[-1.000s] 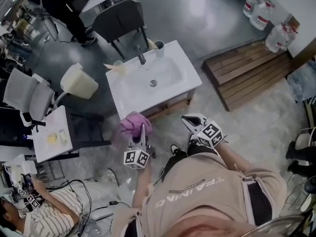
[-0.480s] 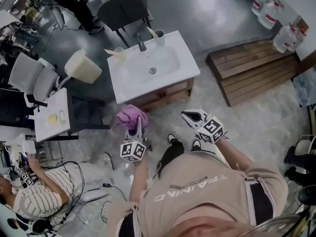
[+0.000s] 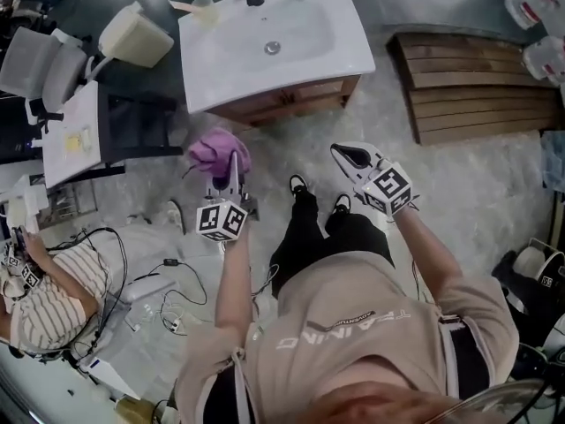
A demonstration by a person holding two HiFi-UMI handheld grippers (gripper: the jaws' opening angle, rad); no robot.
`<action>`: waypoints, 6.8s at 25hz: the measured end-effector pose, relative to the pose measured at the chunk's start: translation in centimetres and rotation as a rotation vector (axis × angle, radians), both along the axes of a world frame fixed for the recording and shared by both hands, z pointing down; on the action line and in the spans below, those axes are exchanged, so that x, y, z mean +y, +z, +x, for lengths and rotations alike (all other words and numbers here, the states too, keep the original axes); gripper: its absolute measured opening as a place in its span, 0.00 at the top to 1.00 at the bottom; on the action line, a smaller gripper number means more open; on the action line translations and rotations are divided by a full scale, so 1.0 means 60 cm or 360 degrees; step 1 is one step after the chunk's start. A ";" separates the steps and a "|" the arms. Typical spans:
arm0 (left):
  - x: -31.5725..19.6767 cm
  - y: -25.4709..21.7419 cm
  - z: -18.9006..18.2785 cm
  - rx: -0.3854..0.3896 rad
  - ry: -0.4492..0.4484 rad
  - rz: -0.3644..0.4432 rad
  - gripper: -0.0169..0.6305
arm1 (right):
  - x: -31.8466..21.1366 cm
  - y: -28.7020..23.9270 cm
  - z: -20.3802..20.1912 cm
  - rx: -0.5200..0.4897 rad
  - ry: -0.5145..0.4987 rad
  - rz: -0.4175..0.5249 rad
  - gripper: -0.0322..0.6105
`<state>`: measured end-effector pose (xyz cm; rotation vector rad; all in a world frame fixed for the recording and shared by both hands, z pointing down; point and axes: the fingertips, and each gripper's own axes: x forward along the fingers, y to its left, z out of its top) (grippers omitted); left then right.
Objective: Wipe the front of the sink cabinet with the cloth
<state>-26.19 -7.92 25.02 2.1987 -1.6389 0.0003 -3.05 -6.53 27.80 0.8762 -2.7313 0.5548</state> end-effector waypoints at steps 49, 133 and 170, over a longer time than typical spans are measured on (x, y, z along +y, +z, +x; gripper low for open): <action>-0.242 0.502 -0.272 -0.0556 -0.0386 0.0410 0.89 | -0.157 0.625 -0.213 -0.0185 -0.0404 0.0517 0.93; -0.212 0.530 0.075 -0.0426 0.0139 0.0585 0.89 | -0.110 0.719 0.006 -0.0143 -0.0044 0.0339 0.93; -0.298 0.659 -0.024 -0.0507 -0.0143 0.0415 0.90 | -0.082 0.757 -0.038 -0.0064 -0.0090 0.0290 0.93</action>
